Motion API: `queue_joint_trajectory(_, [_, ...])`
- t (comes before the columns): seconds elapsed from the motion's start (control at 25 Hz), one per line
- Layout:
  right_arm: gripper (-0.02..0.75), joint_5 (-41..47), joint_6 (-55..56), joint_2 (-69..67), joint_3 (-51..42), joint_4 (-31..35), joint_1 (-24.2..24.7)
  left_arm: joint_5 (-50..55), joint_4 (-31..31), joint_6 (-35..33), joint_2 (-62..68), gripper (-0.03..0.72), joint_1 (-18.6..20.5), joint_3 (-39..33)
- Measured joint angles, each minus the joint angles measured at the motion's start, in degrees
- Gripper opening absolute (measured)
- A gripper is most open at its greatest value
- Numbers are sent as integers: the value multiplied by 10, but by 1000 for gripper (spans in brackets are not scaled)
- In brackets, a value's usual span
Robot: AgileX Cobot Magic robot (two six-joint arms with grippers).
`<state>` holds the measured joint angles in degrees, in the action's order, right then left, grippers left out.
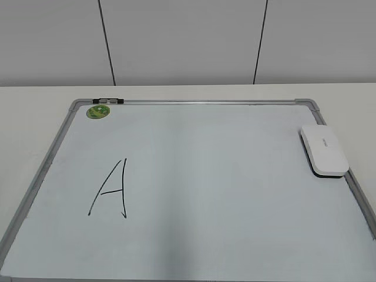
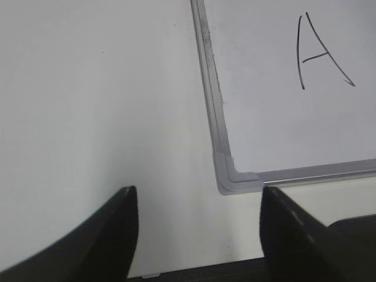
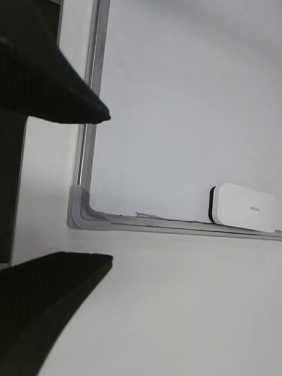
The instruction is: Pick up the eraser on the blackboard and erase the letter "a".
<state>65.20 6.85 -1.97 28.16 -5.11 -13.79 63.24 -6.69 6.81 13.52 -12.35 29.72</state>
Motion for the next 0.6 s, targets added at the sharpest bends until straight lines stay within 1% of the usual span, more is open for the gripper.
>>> queue_joint_trajectory(0.36, [504,0,-3,0,-1,0,0,-1,17,-11,0,461,-11,-1])
queue_joint_trajectory(0.6, [504,0,-4,0,-1,0,0,-1,17,-11,0,461,-11,-1])
